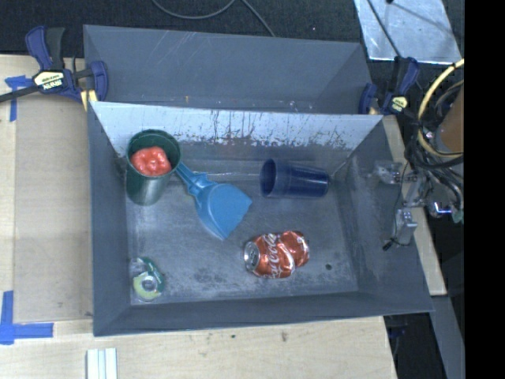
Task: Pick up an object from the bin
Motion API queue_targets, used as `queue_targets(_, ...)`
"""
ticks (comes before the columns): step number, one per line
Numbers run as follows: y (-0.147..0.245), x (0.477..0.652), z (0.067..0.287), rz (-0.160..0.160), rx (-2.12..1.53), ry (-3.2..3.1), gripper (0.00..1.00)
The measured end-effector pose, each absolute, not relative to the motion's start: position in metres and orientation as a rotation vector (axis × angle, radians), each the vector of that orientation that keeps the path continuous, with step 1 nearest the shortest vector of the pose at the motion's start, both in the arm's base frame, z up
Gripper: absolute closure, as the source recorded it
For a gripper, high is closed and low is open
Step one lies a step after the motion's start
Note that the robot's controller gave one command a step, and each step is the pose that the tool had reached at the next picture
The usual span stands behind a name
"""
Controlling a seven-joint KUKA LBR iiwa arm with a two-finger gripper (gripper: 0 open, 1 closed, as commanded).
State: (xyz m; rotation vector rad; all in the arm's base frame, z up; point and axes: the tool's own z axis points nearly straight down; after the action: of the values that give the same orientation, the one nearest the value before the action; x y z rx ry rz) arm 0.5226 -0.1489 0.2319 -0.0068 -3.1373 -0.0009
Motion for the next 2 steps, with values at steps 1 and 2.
queue_targets(1, -0.148, 0.524, 0.237, 0.002, -0.001, -3.145, 0.0)
queue_targets(2, -0.15, 0.506, 0.273, -0.002, -0.021, -3.138, 0.0)
